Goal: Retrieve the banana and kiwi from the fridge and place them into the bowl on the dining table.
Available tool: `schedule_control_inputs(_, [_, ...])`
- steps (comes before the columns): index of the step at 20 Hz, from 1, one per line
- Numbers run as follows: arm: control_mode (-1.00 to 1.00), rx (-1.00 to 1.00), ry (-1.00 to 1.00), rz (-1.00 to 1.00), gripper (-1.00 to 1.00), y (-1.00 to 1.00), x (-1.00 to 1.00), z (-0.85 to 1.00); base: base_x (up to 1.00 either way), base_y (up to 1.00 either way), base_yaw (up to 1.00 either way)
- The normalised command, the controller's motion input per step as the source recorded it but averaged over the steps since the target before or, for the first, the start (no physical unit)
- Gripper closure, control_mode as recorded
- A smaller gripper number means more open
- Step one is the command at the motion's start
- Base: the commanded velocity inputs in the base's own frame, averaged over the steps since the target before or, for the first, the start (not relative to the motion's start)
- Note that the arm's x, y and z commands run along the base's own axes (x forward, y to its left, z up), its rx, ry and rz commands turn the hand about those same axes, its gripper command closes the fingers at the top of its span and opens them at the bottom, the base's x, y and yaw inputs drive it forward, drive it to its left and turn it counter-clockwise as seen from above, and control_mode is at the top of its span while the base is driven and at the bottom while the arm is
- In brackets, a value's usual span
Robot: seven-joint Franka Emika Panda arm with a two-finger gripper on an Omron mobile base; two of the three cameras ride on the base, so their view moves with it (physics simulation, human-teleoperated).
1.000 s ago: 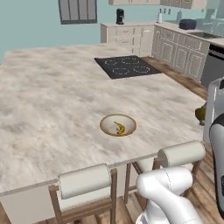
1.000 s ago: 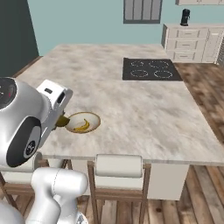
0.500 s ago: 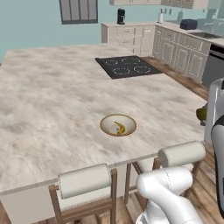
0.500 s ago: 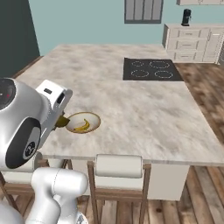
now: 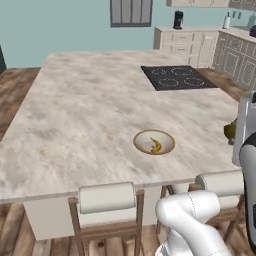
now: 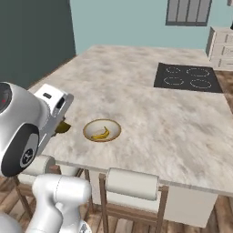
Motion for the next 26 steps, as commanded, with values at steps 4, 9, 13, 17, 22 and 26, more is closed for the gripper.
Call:
schedule_control_inputs(4, [1.00, 0.00, 0.00, 0.00, 1.00, 0.00, 0.00, 0.00, 0.75, 0.24, 0.61])
schedule_control_inputs(9, [-1.00, 0.00, 0.13, 0.07, 1.00, 0.00, 0.40, -0.08, 0.56, 0.10, 0.28])
schedule_control_inputs(13, [-1.00, 0.00, 0.24, 0.00, 1.00, 0.00, 1.00, -0.14, 0.00, 0.00, 0.00])
schedule_control_inputs(17, [-1.00, 0.00, 0.25, -0.01, 1.00, 0.08, 0.96, -0.13, 0.00, 0.00, 0.00])
schedule_control_inputs(22, [-1.00, 0.00, 0.19, -0.05, 1.00, 0.13, 0.50, -0.24, 0.00, 0.00, 0.00])
schedule_control_inputs(26, [-1.00, 0.00, 0.08, -0.06, 1.00, 0.03, 0.39, -0.45, 0.00, 0.00, 0.00])
